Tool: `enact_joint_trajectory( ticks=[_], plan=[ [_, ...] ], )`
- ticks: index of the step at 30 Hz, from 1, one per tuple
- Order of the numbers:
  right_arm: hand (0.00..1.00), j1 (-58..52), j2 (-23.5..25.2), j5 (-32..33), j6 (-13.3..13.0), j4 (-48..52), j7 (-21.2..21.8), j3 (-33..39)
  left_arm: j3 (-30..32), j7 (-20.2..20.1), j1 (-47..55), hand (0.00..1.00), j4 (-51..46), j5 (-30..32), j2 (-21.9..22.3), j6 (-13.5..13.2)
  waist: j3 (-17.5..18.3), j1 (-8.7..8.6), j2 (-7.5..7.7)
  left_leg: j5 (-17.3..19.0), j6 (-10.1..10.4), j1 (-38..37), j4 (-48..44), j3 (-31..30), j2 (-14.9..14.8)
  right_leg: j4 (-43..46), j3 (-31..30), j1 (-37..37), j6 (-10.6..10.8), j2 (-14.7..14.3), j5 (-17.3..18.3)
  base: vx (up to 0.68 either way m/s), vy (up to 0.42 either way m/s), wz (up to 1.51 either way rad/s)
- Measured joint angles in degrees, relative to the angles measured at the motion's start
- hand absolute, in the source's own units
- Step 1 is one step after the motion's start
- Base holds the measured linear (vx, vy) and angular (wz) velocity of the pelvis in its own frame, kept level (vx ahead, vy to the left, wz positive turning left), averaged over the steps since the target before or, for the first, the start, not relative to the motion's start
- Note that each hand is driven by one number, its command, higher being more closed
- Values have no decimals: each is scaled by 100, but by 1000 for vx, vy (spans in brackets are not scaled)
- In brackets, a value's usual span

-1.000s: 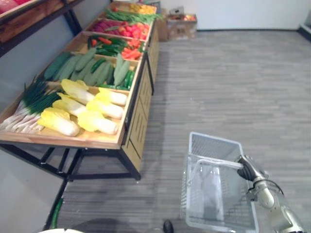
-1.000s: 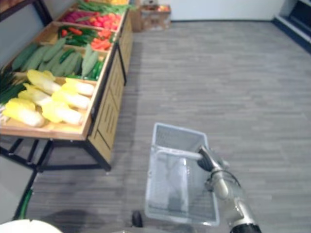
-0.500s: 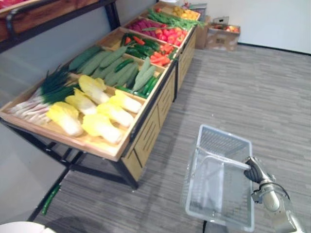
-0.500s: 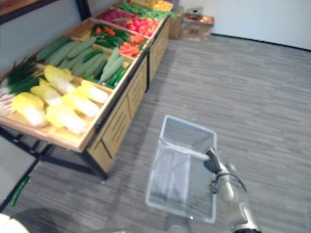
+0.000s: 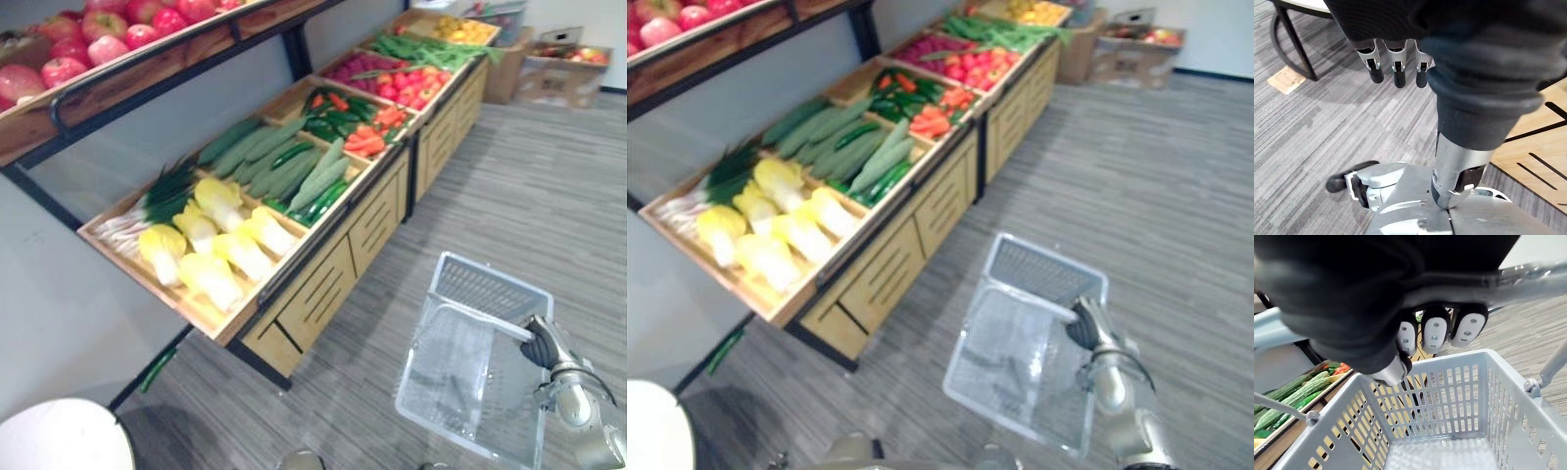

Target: Pick vegetable in the basket

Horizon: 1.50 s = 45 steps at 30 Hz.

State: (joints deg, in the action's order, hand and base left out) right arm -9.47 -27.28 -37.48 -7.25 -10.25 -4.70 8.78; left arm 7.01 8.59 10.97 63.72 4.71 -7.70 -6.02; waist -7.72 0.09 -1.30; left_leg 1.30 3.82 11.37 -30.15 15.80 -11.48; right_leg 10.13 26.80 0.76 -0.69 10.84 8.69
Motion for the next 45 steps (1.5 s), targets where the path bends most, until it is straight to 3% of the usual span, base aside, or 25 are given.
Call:
enact_joint_trajectory(
  ticks=[3,5,8,14,16,17,18,19,20,21,22,23,24,25,28,31,32,34,35,36,37,39,42,43,45],
  plan=[
    [100,3,-18,-7,73,0,-2,143,-2,-7,-4,0,6,14,89,29,-16,9,-54,-121,110,-123,1319,401,369,-112,221,131,39,-88,-21,183,28,35],
    [100,-3,-36,-6,78,1,-5,237,-1,-13,-2,0,12,20,156,36,-56,-4,-160,-674,99,-227,1831,439,502,-150,287,209,83,-164,-26,168,114,26],
    [100,-76,-43,-9,106,7,-26,287,-6,-35,-35,0,-20,120,180,31,-67,-22,-212,-658,5,-503,2550,589,749,-490,536,427,320,-167,-67,141,129,50],
    [100,-85,156,-25,51,-22,-23,185,-3,-91,8,0,-20,190,189,43,-126,144,-99,-463,-275,-720,2767,694,925,-637,676,740,515,-130,-84,55,82,27],
    [100,-96,184,-25,40,-63,-23,188,-11,-110,32,0,22,254,182,44,-94,114,-135,-204,-464,-881,2930,729,1055,-177,821,735,680,54,342,39,89,37],
    [100,-159,307,-37,65,-224,-18,187,-62,-117,125,0,30,271,112,50,5,76,49,-14,-552,-1009,2959,727,1220,297,961,721,861,378,695,86,118,50],
    [100,-219,369,-51,84,-265,-18,187,-120,-124,187,0,11,270,51,46,65,82,137,39,-528,-1068,2961,755,1292,432,1033,753,942,488,774,189,96,59],
    [100,-293,390,-79,90,-316,-14,184,-184,-141,242,0,23,267,4,46,133,66,207,149,-582,-1099,2985,686,1324,1324,884,535,958,738,775,210,104,45],
    [100,-293,414,-79,101,-392,-10,169,-215,-129,242,0,25,239,-10,64,145,88,241,172,-602,-1125,2992,576,1349,2571,443,-32,816,1047,481,237,114,44],
    [100,-292,421,-79,103,-409,-6,149,-239,-136,237,0,21,228,-36,66,140,87,248,176,-624,-1176,3000,498,1332,3139,181,-337,675,1123,181,189,143,38],
    [100,-287,437,-82,102,-417,-6,130,-271,-150,225,0,25,225,-74,82,126,59,260,175,-728,-1235,2992,372,1298,3819,-223,-727,613,1172,-352,234,90,57],
    [100,-299,497,-93,99,-431,-1,88,-314,-162,207,0,19,213,-115,120,122,-7,266,207,-760,-1346,2965,154,1224,4299,-643,-1045,595,1096,-221,348,49,88],
    [100,-296,554,-91,99,-428,-3,44,-327,-153,194,0,-1,177,-189,115,77,-32,362,208,-746,-1469,2970,-30,1152,4322,-836,-1196,529,998,-31,289,19,90],
    [100,-297,571,-85,99,-429,-4,30,-318,-152,183,0,0,139,-220,119,64,-71,352,204,-740,-1506,2966,-98,1107,4202,-850,-1241,546,962,10,279,-31,88],
    [100,-200,582,-23,88,-425,-10,32,-213,-144,144,0,-21,53,-254,117,67,-104,428,259,-621,-1669,2952,-499,873,2892,-943,-1336,536,767,57,264,-121,69],
    [100,-136,593,23,65,-420,-13,34,-202,-123,41,0,11,44,-323,117,73,2,489,458,-266,-1555,2796,-887,675,589,-2008,-1349,960,522,-256,181,-268,54],
    [100,-146,605,26,65,-420,-12,34,-202,-118,15,0,11,44,-341,116,53,6,532,506,-187,-1546,2750,-976,658,372,-2132,-1355,993,551,-308,192,-406,65],
    [100,-192,775,17,81,-423,-6,34,-132,-99,2,0,11,46,-444,114,55,25,726,740,186,-1424,2555,-1272,575,-62,-2253,-1324,990,644,-440,132,-452,62],
    [100,-189,801,15,83,-443,-6,36,-63,-96,3,0,26,46,-473,115,45,34,797,797,277,-1437,2541,-1342,544,-68,-2229,-1310,971,647,-740,108,-517,65],
    [100,-237,773,11,115,-527,-6,108,21,-57,-43,0,112,40,-386,118,-5,16,669,827,486,-1439,2593,-1439,291,149,-1989,-1317,1138,472,-954,149,-474,52],
    [100,-286,739,18,154,-570,-10,237,57,-13,-49,0,130,30,-252,115,24,11,339,692,542,-1444,2687,-1446,-54,235,-1789,-1332,976,180,-803,178,-430,42],
    [100,-277,691,34,170,-672,-15,269,254,-4,-57,0,128,-12,-96,115,41,-21,121,236,777,-1458,2862,-1289,-311,350,-1656,-1408,796,-44,-668,208,-304,16],
    [100,-281,698,113,167,-937,-61,360,484,28,-55,0,106,-154,-13,110,56,-83,78,-219,738,-1110,2289,-1323,-429,458,-1420,-1299,573,-123,-499,184,-315,28],
    [100,-283,709,157,163,-1048,-80,443,534,38,-55,0,79,-217,4,111,49,-97,80,-285,677,-977,2034,-1342,-433,493,-1370,-1249,545,-112,-445,155,-307,59],
    [100,-415,875,274,155,-1454,-258,1044,693,135,-55,0,-7,-418,95,116,-7,-158,156,-795,422,-671,1493,-1214,-426,492,-1057,-933,438,-19,-345,136,-250,68]
  ],
)
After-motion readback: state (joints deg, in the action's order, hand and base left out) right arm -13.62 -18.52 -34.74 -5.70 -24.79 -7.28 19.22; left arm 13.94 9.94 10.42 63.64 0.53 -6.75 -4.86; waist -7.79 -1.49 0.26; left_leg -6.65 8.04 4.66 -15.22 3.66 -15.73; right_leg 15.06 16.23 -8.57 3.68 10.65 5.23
